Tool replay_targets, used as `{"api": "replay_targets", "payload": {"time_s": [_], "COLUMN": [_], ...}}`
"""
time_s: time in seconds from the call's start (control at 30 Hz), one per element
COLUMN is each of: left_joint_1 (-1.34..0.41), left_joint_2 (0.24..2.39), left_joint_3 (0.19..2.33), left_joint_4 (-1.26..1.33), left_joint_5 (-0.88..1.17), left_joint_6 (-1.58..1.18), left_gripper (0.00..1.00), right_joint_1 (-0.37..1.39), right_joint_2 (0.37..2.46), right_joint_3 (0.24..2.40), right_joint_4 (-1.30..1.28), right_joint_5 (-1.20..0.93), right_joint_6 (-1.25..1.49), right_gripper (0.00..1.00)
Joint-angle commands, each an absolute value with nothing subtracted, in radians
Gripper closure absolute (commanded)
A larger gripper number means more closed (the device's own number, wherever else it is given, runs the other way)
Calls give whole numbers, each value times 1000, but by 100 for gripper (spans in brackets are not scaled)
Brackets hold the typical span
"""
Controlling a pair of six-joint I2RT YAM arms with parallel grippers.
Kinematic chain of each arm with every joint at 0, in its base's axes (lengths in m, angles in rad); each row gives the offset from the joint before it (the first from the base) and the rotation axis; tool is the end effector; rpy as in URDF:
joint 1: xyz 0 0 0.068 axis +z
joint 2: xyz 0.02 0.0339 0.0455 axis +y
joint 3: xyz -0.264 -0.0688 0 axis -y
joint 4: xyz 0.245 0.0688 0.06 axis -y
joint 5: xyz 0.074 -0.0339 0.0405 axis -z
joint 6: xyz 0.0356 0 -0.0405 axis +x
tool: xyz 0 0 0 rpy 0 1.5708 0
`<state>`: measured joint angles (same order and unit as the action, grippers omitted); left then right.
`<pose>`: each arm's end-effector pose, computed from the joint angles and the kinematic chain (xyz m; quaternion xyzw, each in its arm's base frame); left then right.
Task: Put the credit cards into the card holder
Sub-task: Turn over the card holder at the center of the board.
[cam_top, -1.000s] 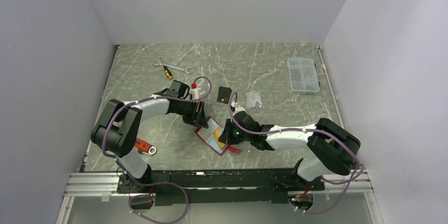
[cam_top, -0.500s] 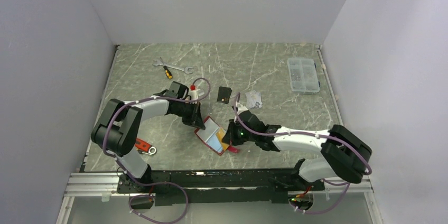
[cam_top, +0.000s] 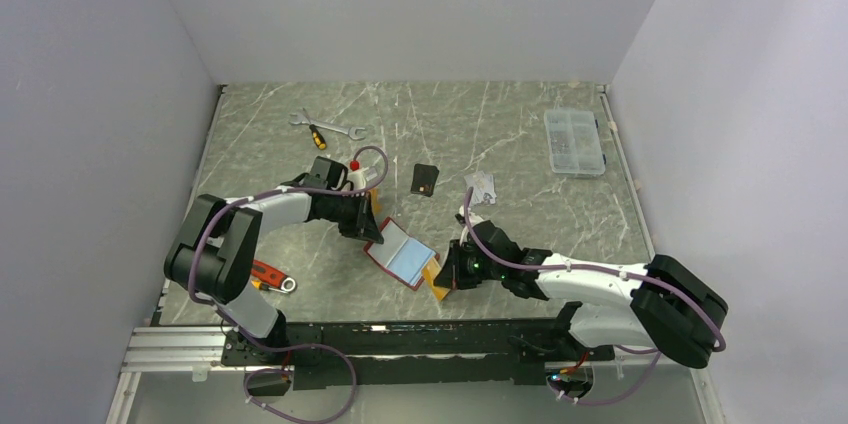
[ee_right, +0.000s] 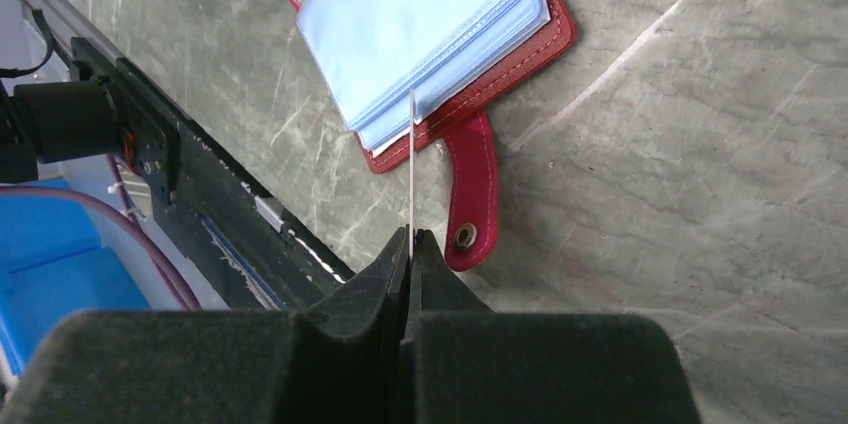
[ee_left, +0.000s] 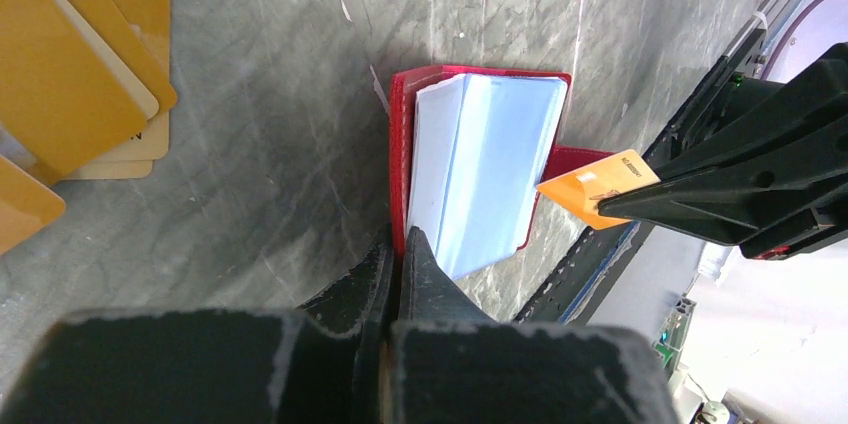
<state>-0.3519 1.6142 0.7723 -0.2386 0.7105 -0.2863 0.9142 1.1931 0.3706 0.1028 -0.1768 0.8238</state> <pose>0.2614 -0.1207 0.1454 0.1142 0.9063 -0.3918 0.1102 0.1265 0.1744 0.1483 -0.0774 0.9047 0.3659 0.2041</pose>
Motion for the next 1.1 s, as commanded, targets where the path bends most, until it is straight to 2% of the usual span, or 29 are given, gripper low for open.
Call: {"api": "replay_targets", "payload": {"time_s": [0.0, 0.53, 1.07], "left_joint_1": [-347, -347, -346], "left_joint_2": [1578, 1573, 1571], "left_joint_3": [763, 769, 773], "left_joint_4": [-200, -205, -211], "left_joint_5": [727, 729, 731], "left_joint_6": [-299, -293, -288], "left_gripper": [100, 100, 100], "right_joint_1": [913, 913, 912], "right_joint_2": [1185, 1166, 1248], "right_joint_3": [366, 358, 366], "right_joint_4": [135, 149, 230], "right_joint_5": [-210, -195, -208], "right_joint_6": [844, 845, 850], "right_gripper": [100, 100, 100]}}
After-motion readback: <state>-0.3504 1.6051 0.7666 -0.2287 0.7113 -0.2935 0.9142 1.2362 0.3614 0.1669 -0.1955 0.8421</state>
